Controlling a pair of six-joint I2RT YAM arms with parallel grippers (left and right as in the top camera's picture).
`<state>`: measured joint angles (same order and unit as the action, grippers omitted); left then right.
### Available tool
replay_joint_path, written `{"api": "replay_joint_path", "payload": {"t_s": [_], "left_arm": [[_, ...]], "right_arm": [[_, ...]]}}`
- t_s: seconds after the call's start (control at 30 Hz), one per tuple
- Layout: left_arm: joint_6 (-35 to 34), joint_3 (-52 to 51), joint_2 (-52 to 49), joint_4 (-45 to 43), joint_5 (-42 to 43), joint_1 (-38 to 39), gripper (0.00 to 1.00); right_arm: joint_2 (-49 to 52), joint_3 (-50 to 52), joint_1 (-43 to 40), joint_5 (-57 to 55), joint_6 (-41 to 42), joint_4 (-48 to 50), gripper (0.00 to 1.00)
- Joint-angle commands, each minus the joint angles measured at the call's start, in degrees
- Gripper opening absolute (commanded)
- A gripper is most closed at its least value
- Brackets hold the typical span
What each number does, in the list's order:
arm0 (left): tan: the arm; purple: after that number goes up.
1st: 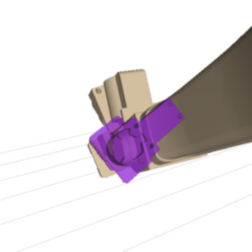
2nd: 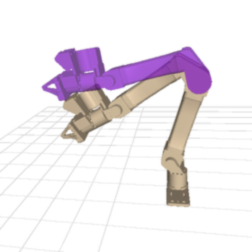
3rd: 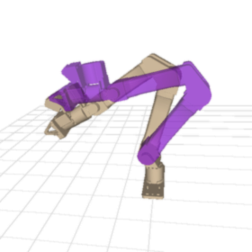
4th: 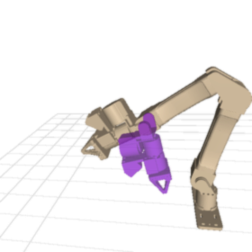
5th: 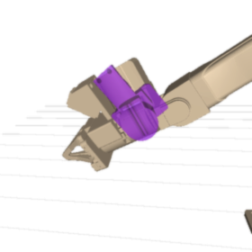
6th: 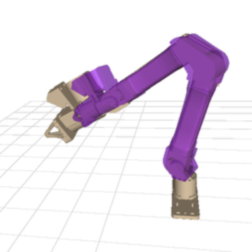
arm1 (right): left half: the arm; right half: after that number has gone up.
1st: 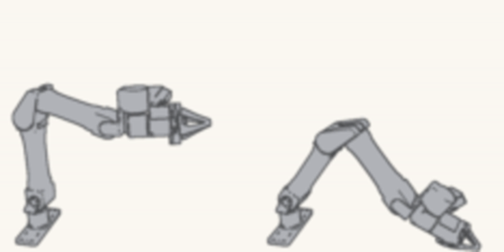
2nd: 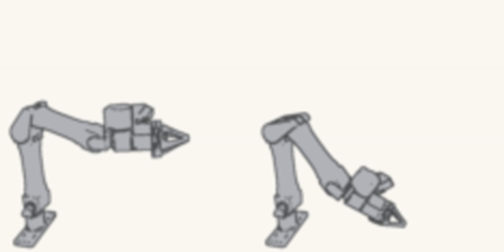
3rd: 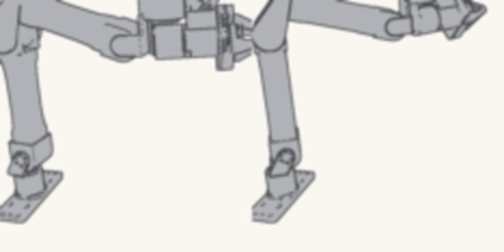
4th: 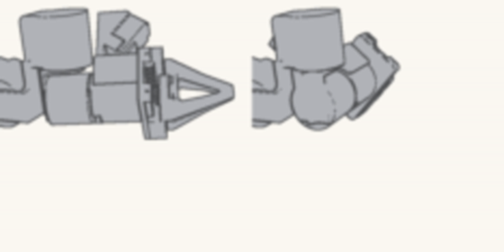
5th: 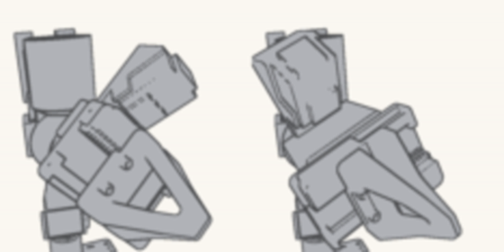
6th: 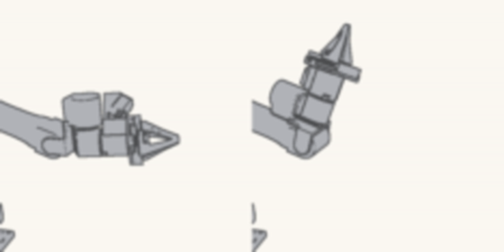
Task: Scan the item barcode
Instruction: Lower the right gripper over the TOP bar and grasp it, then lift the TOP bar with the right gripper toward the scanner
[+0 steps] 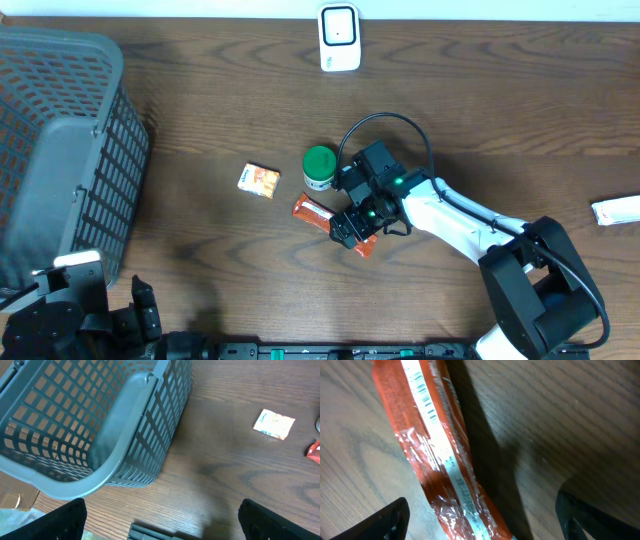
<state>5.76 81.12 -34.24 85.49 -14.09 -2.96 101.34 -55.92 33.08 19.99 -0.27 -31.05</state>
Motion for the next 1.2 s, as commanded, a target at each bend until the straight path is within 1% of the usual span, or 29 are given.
{"api": "replay_joint_path", "payload": {"t_s": [0.0,0.07,0.2,0.27,0.33,0.43,0.5,0.53,0.57,0.6,0.63,0.67,0.73,0.87,0.93,0.97,1.1,1.17], "left_arm": [[-0.7,0.3,-0.1,0.0,-0.5,-0.2,0.97],[-0.7,0.3,-0.1,0.0,-0.5,-0.2,0.97],[-0.7,0.3,-0.1,0.0,-0.5,-0.2,0.97],[-0.7,0.3,-0.1,0.0,-0.5,-0.2,0.97],[-0.7,0.3,-0.1,0.0,-0.5,-0.2,0.97],[-0.7,0.3,-0.1,0.0,-0.5,-0.2,0.97],[-0.7,0.3,-0.1,0.0,-0.5,-0.2,0.97],[-0.7,0.3,-0.1,0.0,-0.5,-0.2,0.97],[-0.7,0.3,-0.1,0.0,-0.5,-0.2,0.97],[-0.7,0.3,-0.1,0.0,-0.5,-0.2,0.97],[-0.7,0.3,-0.1,0.0,-0.5,-0.2,0.97],[-0.7,0.3,-0.1,0.0,-0.5,-0.2,0.97],[-0.7,0.3,-0.1,0.0,-0.5,-0.2,0.97],[-0.7,0.3,-0.1,0.0,-0.5,-0.2,0.97],[-0.7,0.3,-0.1,0.0,-0.5,-0.2,0.97],[-0.7,0.3,-0.1,0.0,-0.5,-0.2,0.97],[-0.7,0.3,-0.1,0.0,-0.5,-0.2,0.97],[-0.7,0.3,-0.1,0.0,-0.5,-0.2,0.97]], "right_arm": [[0.7,2.0,0.4,2.2,-2.2,0.3,0.88],[0.7,2.6,0.4,2.2,-2.2,0.4,0.83],[0.7,5.2,1.4,3.1,-2.1,1.9,0.71],[0.7,5.7,2.4,3.5,-1.9,1.9,0.61],[0.7,5.9,3.0,4.0,-1.9,1.9,0.59],[0.8,6.2,3.7,3.9,-1.5,2.7,0.58],[2.6,6.2,3.8,3.9,0.0,4.8,0.49],[3.8,6.2,3.8,3.9,0.5,5.7,0.41],[5.1,6.2,3.8,3.9,0.7,6.6,0.31],[6.3,6.2,3.7,3.8,1.5,7.3,0.13],[7.1,6.2,3.6,3.8,2.9,8.1,0.01],[7.8,6.2,3.4,3.9,4.4,8.8,0.01],[7.5,6.1,3.2,3.4,4.5,8.8,0.01],[3.6,5.6,3.2,3.5,5.6,6.5,0.01],[-1.9,5.1,3.2,2.3,5.6,2.5,0.01],[-7.3,4.9,3.2,0.0,4.4,-0.7,0.01],[-20.7,4.8,3.2,-1.2,-0.6,-5.7,0.01],[-30.2,4.8,3.3,-1.3,-2.4,-8.0,0.01]]}}
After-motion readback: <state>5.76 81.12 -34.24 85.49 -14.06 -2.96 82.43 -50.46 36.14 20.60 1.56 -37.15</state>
